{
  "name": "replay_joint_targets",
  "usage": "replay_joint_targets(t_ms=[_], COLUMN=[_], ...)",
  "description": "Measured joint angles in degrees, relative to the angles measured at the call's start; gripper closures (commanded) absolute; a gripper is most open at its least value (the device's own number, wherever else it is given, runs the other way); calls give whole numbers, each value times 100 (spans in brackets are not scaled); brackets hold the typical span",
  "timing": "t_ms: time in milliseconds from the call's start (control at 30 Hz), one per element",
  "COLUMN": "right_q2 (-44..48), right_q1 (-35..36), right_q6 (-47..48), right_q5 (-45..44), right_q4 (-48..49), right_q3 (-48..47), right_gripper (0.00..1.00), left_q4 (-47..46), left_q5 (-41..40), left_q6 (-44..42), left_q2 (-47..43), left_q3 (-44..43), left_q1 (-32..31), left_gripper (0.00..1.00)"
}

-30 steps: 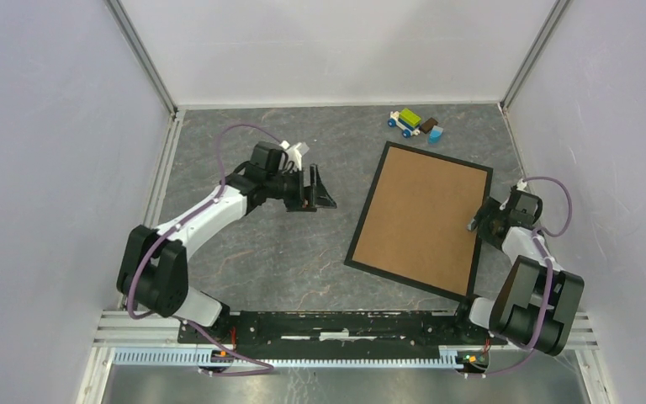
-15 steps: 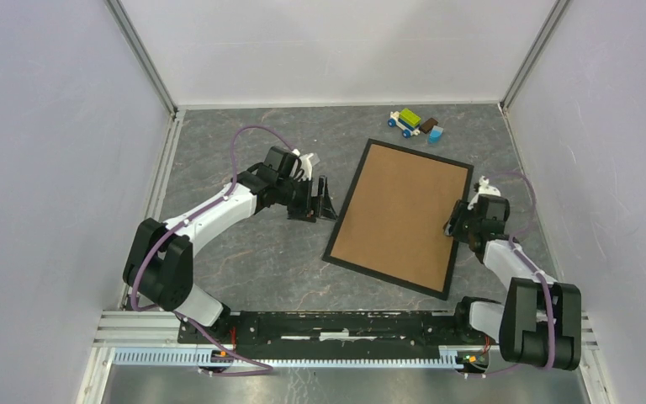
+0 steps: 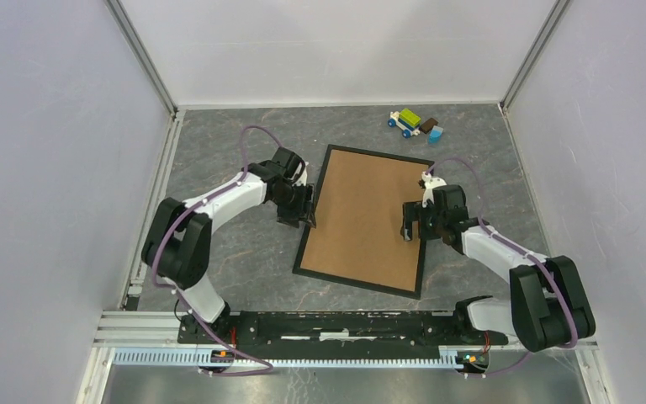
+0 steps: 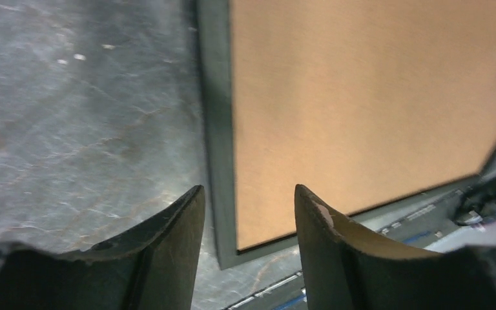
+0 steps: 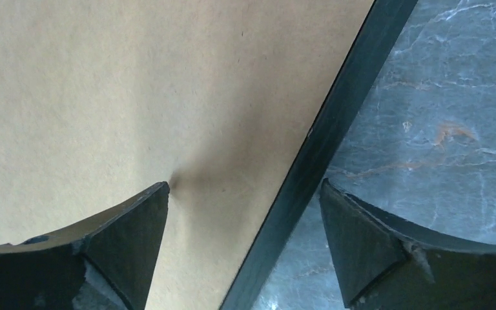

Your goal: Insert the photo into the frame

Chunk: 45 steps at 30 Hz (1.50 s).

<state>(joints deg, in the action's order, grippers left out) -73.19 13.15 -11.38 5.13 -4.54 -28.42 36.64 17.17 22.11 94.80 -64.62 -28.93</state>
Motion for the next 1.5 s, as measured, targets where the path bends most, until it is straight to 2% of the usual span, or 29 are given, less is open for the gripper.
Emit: replay_joint_targets(t_ms=[167,300,467,733,1233,1500], right_q2=[184,352,675,688,1246,1279], right_q1=[50,-201,-949,-990,-894,-876], right_q6=[109,22,-98,-177,-376,-417], right_q5=[-199,-289,310,831,1113,1224], right_q4=[-833,-1364,-1539,-1740,-2365,-2253], right_q3=[-181,-334,-339,-245,175,273], right_gripper=[2,4,26,67,70,71], left_q4=[251,330,302,251,160,136], left_q5=[-538,-649,-643,-608,-601,-595], left_q6=[-177,-273,-280,-280,-278,-278], left_q2=[503,986,1322,1423,1410,1410], left_q3=[-247,-691,-774,-774,-717,-708], left_q1=[181,238,234,221,205,179], left_gripper=[37,42,36,45,47,51])
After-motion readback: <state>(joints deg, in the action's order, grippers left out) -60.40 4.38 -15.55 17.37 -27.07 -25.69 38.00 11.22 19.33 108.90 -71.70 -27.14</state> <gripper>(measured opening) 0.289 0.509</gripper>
